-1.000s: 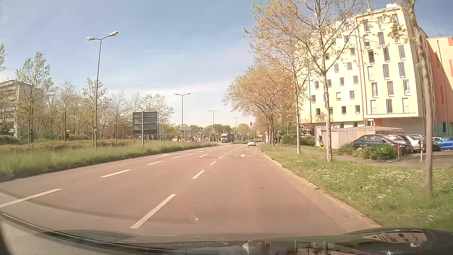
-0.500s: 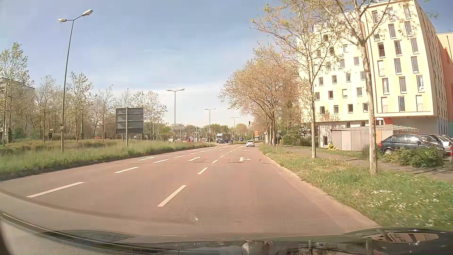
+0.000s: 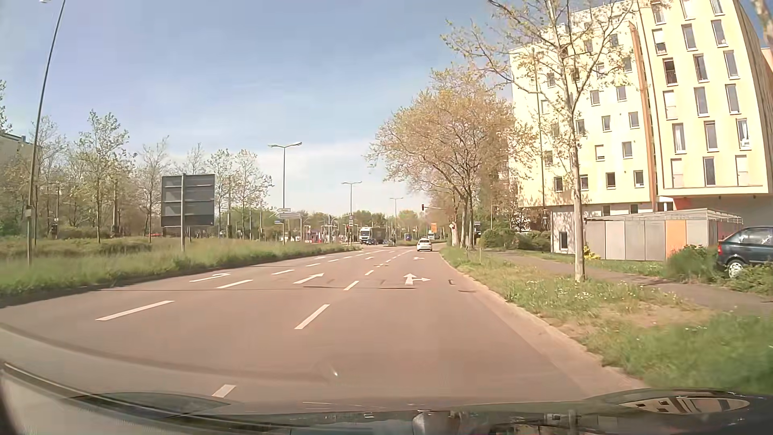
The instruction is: Follow the waypoints while adhering to traffic rules and regulations
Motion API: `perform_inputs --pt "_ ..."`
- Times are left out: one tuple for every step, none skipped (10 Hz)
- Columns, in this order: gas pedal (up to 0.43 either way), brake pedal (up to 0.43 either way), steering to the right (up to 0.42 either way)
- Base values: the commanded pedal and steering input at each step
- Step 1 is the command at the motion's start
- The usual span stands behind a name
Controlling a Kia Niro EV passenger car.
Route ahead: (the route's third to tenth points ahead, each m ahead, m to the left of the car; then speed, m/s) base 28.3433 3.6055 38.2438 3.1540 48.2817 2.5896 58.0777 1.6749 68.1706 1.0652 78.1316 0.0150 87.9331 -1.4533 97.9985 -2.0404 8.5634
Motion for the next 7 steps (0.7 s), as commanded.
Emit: perform_inputs --pt "0.000 0.000 0.009" --pt "0.000 0.000 0.009" --pt "0.000 0.000 0.009" --pt "0.000 0.000 0.009" --pt "0.000 0.000 0.009" --pt "0.000 0.000 0.009" --pt "0.000 0.000 0.009"
